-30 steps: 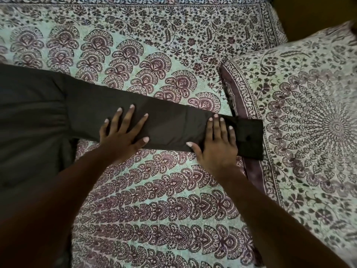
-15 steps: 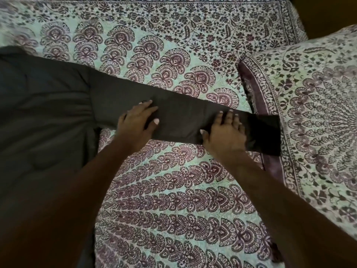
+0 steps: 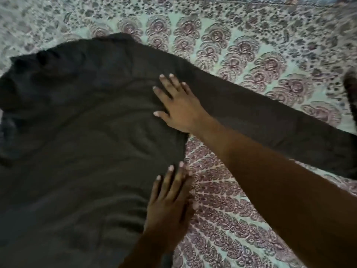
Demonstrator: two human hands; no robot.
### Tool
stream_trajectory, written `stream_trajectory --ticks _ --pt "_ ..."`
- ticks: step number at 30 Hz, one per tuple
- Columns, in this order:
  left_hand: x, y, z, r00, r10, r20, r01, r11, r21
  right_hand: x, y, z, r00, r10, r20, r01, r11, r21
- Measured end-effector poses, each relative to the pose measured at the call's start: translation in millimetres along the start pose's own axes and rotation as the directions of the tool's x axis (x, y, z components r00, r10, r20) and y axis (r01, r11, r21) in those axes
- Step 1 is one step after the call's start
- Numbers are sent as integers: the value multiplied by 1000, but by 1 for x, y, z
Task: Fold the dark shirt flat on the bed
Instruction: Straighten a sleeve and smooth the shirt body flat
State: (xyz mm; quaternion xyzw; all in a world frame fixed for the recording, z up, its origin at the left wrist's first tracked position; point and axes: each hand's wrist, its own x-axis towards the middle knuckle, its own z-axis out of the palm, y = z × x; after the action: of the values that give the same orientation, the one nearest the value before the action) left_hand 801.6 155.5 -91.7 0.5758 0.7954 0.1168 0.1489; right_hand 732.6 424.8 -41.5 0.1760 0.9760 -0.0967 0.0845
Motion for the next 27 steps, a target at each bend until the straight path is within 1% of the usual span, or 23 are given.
stream_trajectory --ticks 1,2,3,4,5,6,7,8,9,11,12,13,15,16,18,20,21,22,23,24,25,26,27 --pt "-3 -4 -5 999 1 -45 -6 993 -118 4 -3 9 998 -47 47 48 999 -18" --pt "-2 -10 -12 994 -48 -101 23 972 -235 1 -4 20 995 -76 67 79 996 -39" --pt "0 -19 -21 979 -127 -157 74 950 -303 -7 -6 29 994 -93 61 98 992 -74" --pt "5 -31 -31 955 -214 -206 146 942 -303 -21 -7 37 994 -99 44 104 988 -112" --pt "12 -45 -41 928 -281 -244 223 944 -242 -37 -7 43 993 -108 44 113 984 -140" --pt "19 -61 -48 911 -322 -258 288 944 -160 -55 -8 47 989 -136 59 144 977 -159" --pt "25 -73 -53 910 -341 -235 332 940 -79 -75 -8 50 980 -180 79 192 966 -176" --pt "27 -83 -55 923 -338 -187 343 939 -5 -93 -9 52 967 -234 100 249 951 -184" --pt "25 -87 -53 940 -314 -130 323 945 55 -110 -10 52 954 -274 119 293 937 -190" --pt "9 -83 -43 970 -240 -32 242 960 138 -131 -11 53 945 -299 136 320 930 -179" --pt "-3 -74 -36 980 -201 -3 199 968 154 -131 -12 50 946 -307 108 321 933 -164" --pt "-19 -64 -28 986 -168 14 164 974 154 -123 -15 48 951 -306 50 310 939 -151" --pt "-52 -41 -13 994 -106 38 101 987 128 -90 -24 42 970 -235 -66 225 966 -126" --pt "-69 -31 -7 997 -68 41 63 992 113 -67 -30 39 981 -171 -89 161 981 -109" --pt "-97 -18 0 999 10 36 -14 995 98 -25 -44 38 996 -54 -65 49 995 -83" --pt "-114 -19 -2 999 49 -2 -49 996 73 -8 -57 48 1000 12 -20 -14 995 -97" --pt "-117 -24 -8 999 19 -48 -16 998 61 -11 -62 55 1000 28 -13 -30 994 -110" --pt "-115 -33 -15 994 -47 -96 52 997 54 -22 -66 63 999 30 -13 -31 992 -123" --pt "-113 -44 -23 982 -138 -132 145 988 51 -40 -72 68 1000 6 -20 -9 990 -143" --pt "-109 -57 -31 963 -225 -147 235 971 53 -62 -79 72 999 -36 -19 32 986 -163" --pt "-108 -69 -36 948 -284 -143 295 953 64 -88 -86 75 996 -91 -4 89 980 -179" --pt "-108 -78 -39 945 -304 -122 315 946 80 -114 -93 77 988 -153 27 155 970 -186" --pt "-111 -82 -38 954 -285 -91 293 951 95 -140 -98 80 975 -212 65 220 958 -183"
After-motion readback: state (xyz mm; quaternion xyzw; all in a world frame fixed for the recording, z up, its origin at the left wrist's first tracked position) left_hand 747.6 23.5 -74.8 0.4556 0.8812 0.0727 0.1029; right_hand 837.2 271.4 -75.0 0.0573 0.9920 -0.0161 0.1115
